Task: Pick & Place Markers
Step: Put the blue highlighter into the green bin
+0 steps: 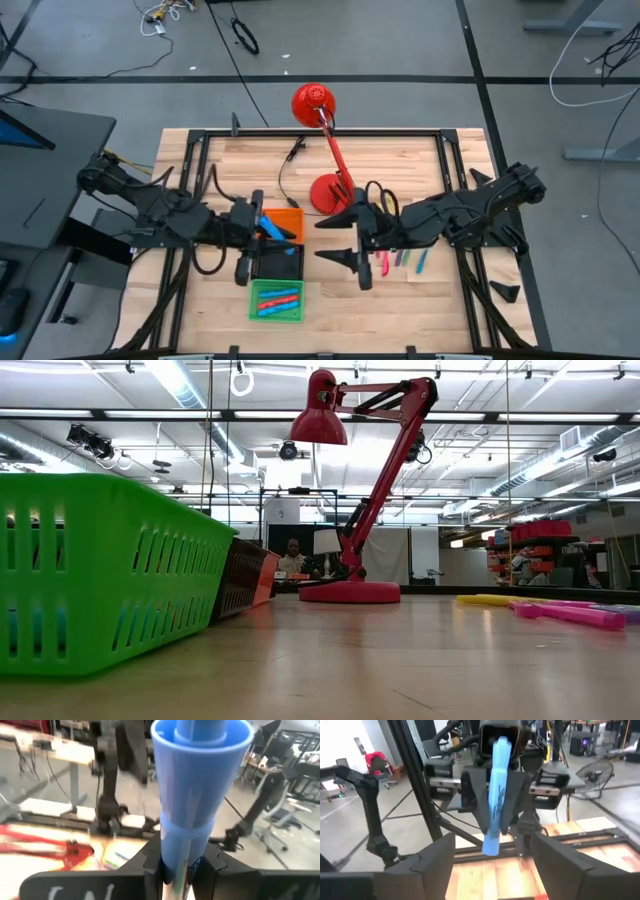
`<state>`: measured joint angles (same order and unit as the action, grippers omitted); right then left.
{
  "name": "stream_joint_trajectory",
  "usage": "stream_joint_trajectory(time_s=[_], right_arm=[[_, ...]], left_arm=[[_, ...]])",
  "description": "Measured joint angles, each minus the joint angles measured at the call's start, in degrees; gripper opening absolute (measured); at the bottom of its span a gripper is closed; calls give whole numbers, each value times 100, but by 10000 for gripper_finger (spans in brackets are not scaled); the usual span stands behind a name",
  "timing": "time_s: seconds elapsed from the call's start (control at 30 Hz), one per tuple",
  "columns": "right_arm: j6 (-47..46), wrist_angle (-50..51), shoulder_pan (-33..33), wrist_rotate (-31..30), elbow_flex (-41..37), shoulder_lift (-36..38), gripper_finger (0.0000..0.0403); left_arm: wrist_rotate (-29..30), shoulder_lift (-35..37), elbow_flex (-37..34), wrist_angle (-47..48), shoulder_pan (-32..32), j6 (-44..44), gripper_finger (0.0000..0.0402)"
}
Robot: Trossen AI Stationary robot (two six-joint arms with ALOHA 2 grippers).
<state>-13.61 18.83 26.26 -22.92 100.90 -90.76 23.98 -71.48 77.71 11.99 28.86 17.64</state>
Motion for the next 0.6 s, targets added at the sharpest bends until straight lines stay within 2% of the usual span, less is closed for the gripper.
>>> stream_joint_trajectory(time_s=[0.17, 0.37, 0.6], right_arm=[[-149, 63, 0, -22, 0, 145, 270], [-153, 59, -67, -358, 2, 187, 265], [-40, 91, -161, -363, 2, 187, 265]], left_arm=[[-254, 0, 0, 631, -4, 422, 65], [-516, 2, 0, 1820, -10, 952, 65], [-989, 0, 0, 3169, -80, 1631, 65]])
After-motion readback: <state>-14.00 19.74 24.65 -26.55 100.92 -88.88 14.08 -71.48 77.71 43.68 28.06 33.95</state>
